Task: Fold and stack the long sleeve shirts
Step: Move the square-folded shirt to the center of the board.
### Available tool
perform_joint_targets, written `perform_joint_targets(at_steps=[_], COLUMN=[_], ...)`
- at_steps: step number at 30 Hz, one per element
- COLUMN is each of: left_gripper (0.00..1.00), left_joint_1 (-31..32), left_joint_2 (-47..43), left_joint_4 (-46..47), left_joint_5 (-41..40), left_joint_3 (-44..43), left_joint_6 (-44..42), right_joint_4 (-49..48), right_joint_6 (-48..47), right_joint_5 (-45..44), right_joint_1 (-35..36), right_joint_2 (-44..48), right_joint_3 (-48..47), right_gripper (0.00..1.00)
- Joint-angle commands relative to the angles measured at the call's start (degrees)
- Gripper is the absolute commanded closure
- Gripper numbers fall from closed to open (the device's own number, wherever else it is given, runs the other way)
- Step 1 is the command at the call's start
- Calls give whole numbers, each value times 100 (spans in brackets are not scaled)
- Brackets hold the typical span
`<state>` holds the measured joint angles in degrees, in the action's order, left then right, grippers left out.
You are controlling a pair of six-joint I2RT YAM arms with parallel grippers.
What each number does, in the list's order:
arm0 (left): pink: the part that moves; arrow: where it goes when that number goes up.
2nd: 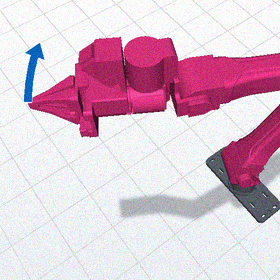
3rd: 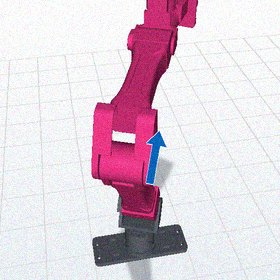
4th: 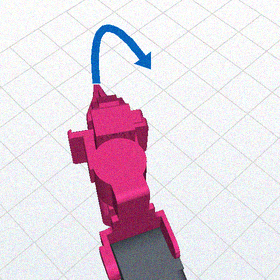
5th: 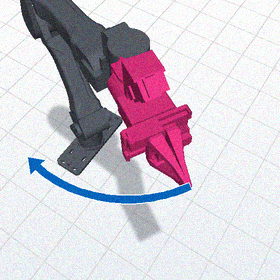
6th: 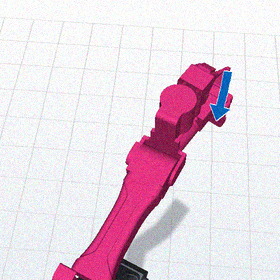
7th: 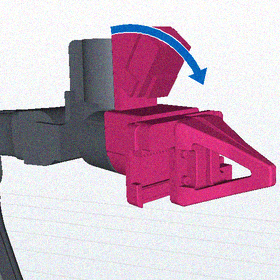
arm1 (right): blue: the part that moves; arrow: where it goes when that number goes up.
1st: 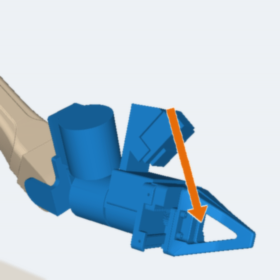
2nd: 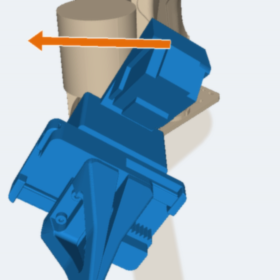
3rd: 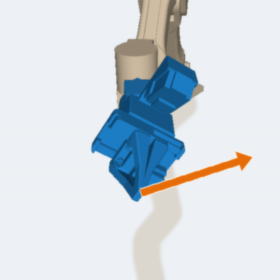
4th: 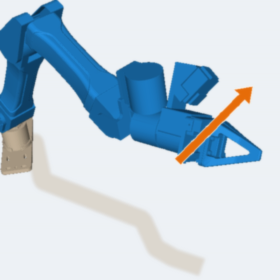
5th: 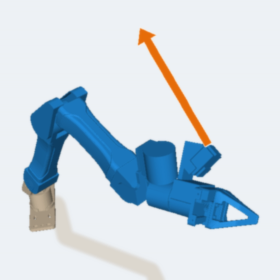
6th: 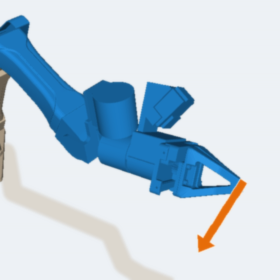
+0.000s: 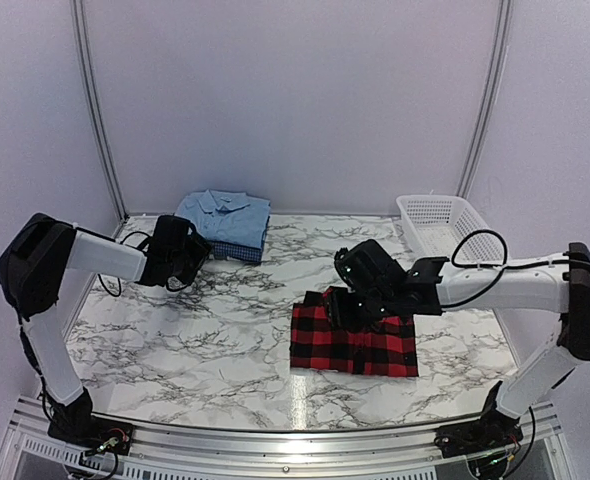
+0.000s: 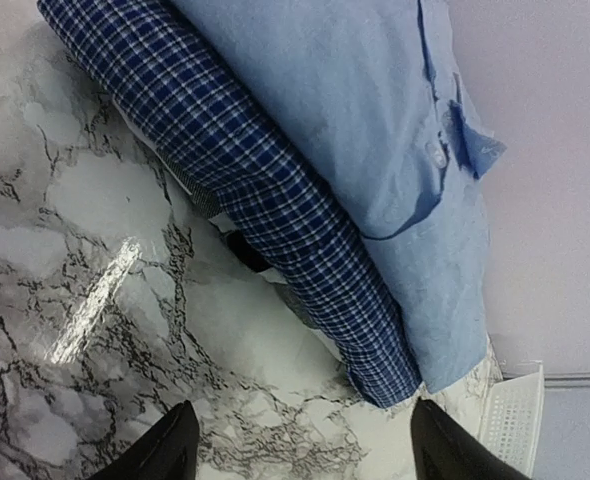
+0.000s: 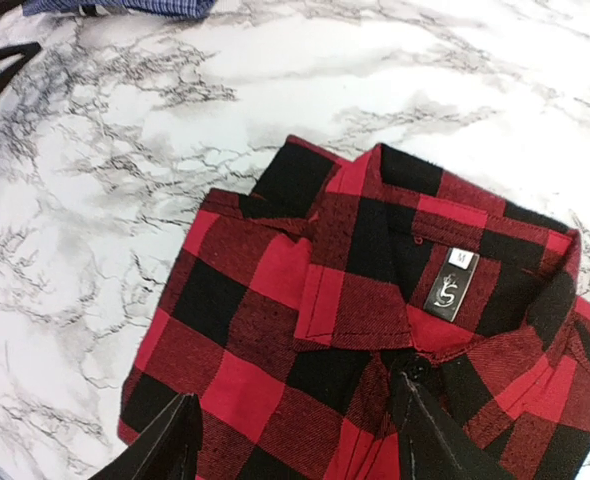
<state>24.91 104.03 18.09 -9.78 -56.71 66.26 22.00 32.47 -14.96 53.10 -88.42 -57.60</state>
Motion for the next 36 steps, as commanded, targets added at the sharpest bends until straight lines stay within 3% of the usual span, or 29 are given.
perform_joint_targets(at_steps=[1, 7, 14, 19, 29, 36], left_gripper=[32, 59, 60, 70, 81, 100], left_joint_1=[-67, -119, -140, -153, -210, -257], left_joint_2=[575, 1276, 1878, 2102, 2504, 2687], left_joint_4=[1525, 1824, 1874, 1866, 1866, 1866], left_joint_5=[277, 294, 362, 221, 126, 194], left_joint_3=[82, -240, -743, -851, -1103, -1349], left_joint_6=[958, 1377, 1432, 1493, 1640, 1529], right_joint_4=[123, 162, 158, 151, 164, 230], right_joint_6=[-147, -136, -194, -231, -250, -246], right_joint_5=[-114, -150, -159, -130, -121, -154], right_joint_1=[-42, -52, -70, -94, -139, -146], right_joint_2=[490, 912, 1023, 1045, 1081, 1140], right_joint_3=[-220, -92, 23, 22, 61, 73], right_gripper=[38, 38, 37, 37, 37, 37])
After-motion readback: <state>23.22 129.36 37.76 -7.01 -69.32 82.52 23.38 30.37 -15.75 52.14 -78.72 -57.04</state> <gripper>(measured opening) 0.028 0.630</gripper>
